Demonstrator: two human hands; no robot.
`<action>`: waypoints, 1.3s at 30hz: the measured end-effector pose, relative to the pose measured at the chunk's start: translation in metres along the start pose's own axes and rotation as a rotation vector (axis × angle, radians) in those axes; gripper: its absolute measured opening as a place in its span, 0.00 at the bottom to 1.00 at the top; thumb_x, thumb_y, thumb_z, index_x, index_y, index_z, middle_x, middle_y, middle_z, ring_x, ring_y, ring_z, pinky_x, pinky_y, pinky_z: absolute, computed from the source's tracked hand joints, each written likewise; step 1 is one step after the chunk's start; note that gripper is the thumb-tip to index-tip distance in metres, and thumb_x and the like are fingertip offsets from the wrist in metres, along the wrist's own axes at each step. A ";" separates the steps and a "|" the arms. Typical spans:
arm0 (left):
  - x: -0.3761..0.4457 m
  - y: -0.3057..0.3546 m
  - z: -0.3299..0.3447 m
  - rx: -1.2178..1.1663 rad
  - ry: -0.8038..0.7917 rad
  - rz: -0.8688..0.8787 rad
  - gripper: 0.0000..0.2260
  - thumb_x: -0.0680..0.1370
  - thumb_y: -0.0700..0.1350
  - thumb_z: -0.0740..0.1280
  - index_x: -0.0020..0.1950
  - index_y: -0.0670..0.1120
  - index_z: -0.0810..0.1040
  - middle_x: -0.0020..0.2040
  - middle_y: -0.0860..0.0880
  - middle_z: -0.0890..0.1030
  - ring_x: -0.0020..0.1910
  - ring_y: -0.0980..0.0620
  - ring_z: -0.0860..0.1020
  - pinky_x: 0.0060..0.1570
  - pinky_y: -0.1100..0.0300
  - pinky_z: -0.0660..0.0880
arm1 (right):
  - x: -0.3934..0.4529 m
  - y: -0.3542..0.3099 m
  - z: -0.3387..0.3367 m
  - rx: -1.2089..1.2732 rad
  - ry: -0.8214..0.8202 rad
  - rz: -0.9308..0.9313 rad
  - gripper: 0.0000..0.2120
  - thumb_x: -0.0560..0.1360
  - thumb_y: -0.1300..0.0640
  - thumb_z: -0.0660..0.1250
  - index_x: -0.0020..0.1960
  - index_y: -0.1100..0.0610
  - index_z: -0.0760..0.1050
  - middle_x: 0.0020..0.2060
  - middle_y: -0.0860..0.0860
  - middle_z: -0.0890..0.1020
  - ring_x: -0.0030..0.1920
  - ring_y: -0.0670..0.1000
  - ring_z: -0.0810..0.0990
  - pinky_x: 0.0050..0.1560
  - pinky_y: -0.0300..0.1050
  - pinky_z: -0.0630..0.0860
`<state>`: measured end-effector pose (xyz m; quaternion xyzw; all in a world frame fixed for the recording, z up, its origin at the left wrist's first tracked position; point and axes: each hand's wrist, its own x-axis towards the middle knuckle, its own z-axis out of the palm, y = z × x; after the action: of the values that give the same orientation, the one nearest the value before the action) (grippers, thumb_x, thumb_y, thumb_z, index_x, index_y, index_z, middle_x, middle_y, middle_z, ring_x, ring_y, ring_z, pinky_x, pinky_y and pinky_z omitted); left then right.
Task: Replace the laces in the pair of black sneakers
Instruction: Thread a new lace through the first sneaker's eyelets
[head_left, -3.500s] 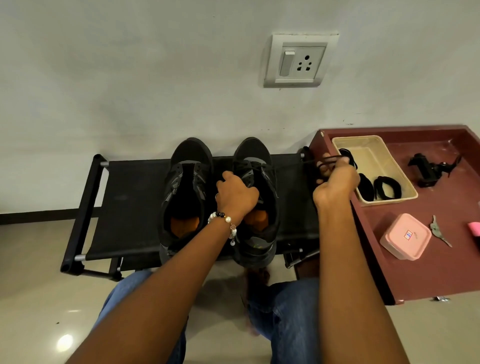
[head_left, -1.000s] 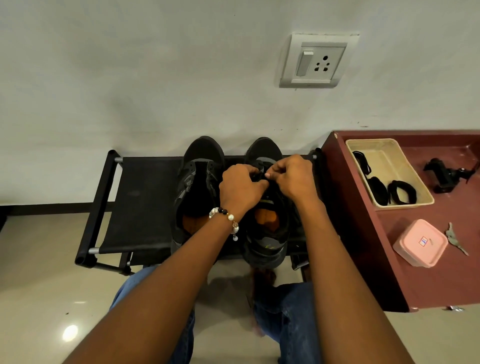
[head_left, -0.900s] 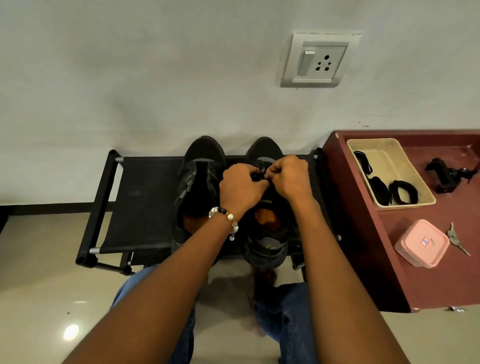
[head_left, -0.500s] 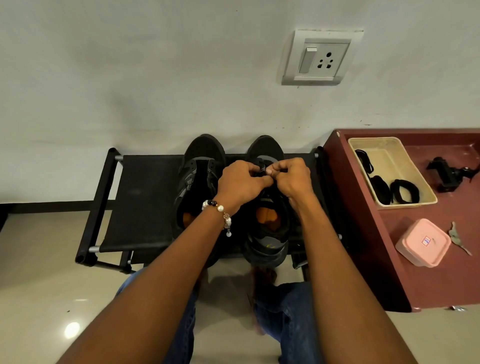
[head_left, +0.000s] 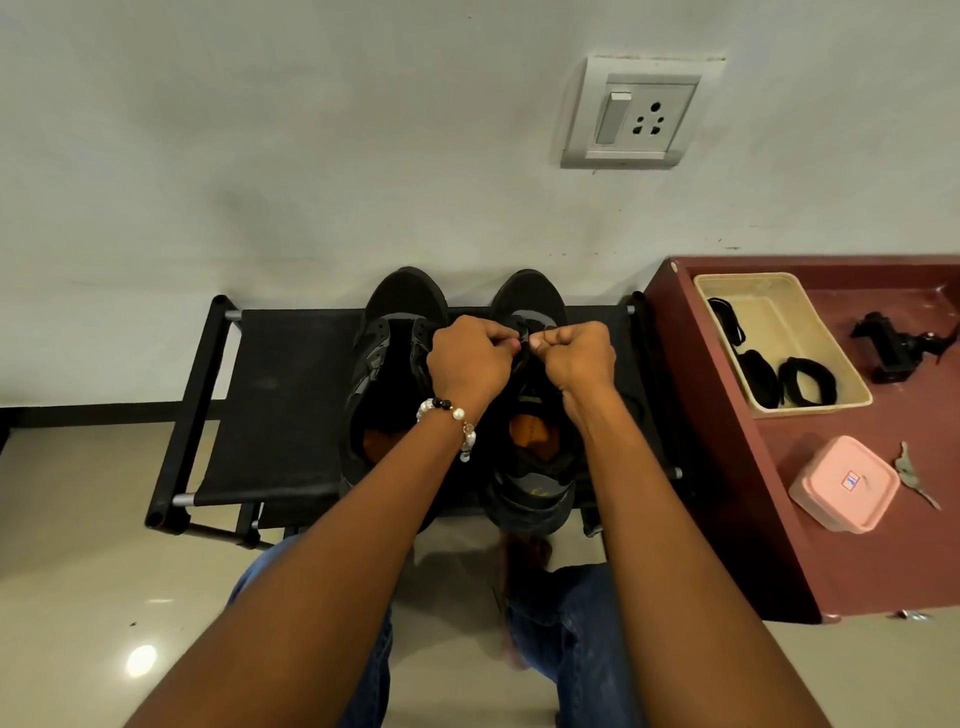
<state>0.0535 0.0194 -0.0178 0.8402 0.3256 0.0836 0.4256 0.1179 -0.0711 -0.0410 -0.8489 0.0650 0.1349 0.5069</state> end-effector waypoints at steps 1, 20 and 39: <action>0.001 0.000 0.001 0.016 0.015 0.017 0.07 0.77 0.48 0.70 0.53 0.52 0.85 0.51 0.52 0.84 0.54 0.53 0.80 0.52 0.59 0.75 | 0.001 0.001 0.000 0.029 -0.012 0.004 0.15 0.71 0.60 0.75 0.28 0.51 0.78 0.34 0.42 0.82 0.52 0.51 0.81 0.61 0.62 0.73; 0.018 0.018 -0.022 -0.761 0.141 -0.188 0.09 0.82 0.42 0.58 0.44 0.44 0.74 0.43 0.45 0.83 0.39 0.49 0.83 0.41 0.56 0.81 | -0.035 0.004 -0.045 -0.595 -0.221 -0.106 0.31 0.70 0.50 0.75 0.64 0.64 0.66 0.60 0.63 0.73 0.59 0.63 0.75 0.56 0.54 0.75; 0.021 0.003 -0.019 0.279 -0.152 0.243 0.11 0.79 0.46 0.68 0.46 0.38 0.83 0.44 0.43 0.83 0.44 0.45 0.81 0.44 0.57 0.76 | -0.043 0.002 -0.037 -0.438 -0.222 0.021 0.03 0.75 0.60 0.63 0.46 0.61 0.70 0.51 0.60 0.76 0.52 0.62 0.77 0.50 0.51 0.76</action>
<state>0.0638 0.0436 -0.0067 0.9280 0.1972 0.0250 0.3152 0.0819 -0.1058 -0.0135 -0.9178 -0.0131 0.2432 0.3135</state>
